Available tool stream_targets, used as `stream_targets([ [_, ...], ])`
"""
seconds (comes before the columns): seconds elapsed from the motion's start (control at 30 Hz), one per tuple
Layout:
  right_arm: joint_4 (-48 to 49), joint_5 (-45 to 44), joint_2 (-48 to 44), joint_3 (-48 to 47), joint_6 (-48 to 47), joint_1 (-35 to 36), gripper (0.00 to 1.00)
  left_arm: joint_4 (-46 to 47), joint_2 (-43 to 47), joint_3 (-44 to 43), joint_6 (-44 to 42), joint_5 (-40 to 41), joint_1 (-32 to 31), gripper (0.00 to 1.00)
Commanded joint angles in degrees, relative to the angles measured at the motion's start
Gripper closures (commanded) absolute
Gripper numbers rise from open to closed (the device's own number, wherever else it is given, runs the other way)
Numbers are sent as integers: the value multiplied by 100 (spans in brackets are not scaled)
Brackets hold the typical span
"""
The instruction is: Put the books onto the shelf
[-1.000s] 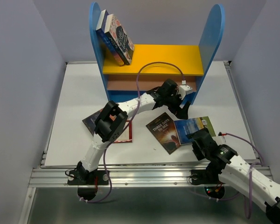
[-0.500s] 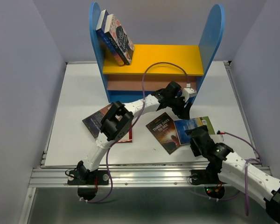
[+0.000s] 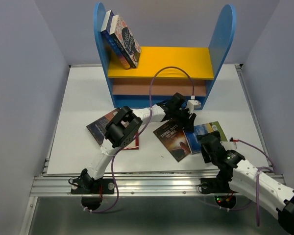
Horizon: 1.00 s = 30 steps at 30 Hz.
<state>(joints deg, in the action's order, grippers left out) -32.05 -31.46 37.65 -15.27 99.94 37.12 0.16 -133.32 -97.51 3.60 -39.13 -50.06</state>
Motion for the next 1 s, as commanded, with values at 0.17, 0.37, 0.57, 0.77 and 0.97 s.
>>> stream_targets([
  [0.17,-153,-773,-204,156,-148,-100,11,-526,95,391,467,-33,-47,70],
  [0.37,190,-1222,-609,-274,-1177,-100,21,-579,69,409,467,-15,-47,76],
  [0.57,611,-932,-329,-425,-1592,-100,23,-588,86,409,467,11,-47,76],
  [0.77,788,-975,-434,-249,-1407,-100,39,-588,78,435,475,20,-47,78],
  [0.97,806,-1134,-513,-161,-1179,-100,65,-570,95,435,554,29,-47,79],
])
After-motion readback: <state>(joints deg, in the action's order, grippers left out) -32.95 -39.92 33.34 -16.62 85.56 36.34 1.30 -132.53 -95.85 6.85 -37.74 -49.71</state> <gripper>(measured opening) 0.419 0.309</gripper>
